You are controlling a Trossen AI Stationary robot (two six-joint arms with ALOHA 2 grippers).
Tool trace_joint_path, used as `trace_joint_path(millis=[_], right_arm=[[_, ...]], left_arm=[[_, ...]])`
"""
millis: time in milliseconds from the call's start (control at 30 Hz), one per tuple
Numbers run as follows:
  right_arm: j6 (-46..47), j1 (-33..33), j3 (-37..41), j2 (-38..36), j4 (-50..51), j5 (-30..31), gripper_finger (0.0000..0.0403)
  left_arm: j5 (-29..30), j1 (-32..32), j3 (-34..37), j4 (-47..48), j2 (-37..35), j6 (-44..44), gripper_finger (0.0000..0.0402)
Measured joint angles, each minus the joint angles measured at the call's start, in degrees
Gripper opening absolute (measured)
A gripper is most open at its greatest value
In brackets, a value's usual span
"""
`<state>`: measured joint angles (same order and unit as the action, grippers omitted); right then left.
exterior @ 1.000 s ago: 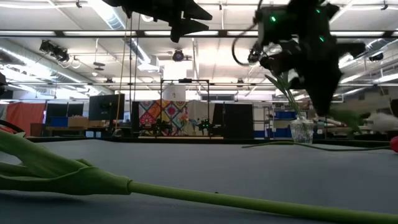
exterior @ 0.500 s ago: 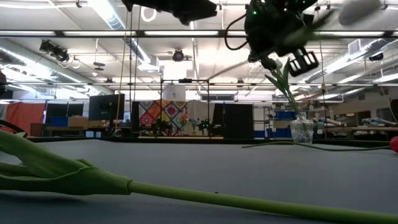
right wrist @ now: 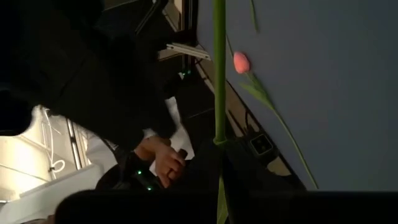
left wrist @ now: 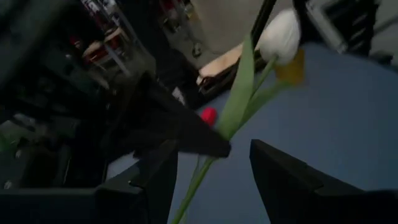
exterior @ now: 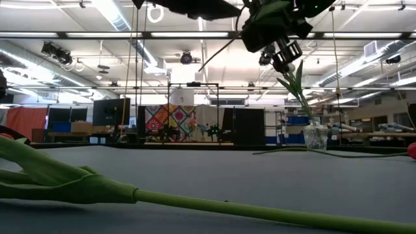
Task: Sort flowers into vase by color
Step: Put the white tulip into the transparent vase
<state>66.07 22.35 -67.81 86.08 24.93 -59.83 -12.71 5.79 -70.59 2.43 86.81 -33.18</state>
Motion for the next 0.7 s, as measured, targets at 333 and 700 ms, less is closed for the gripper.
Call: trace_joint_path(millis=[333,700], right_arm=[[1.4,-0.4,0.0,0.0,-2.3,0.4,0.0013],[0.1,-0.6,0.0,0.0,-2.4,0.4,0.0023]], left_arm=[[4.8,-0.8,0.0,1.3,2.9,-6.1,0.0158],[10.0,-0.7,0.0,1.7,2.9,-6.8,0.004]])
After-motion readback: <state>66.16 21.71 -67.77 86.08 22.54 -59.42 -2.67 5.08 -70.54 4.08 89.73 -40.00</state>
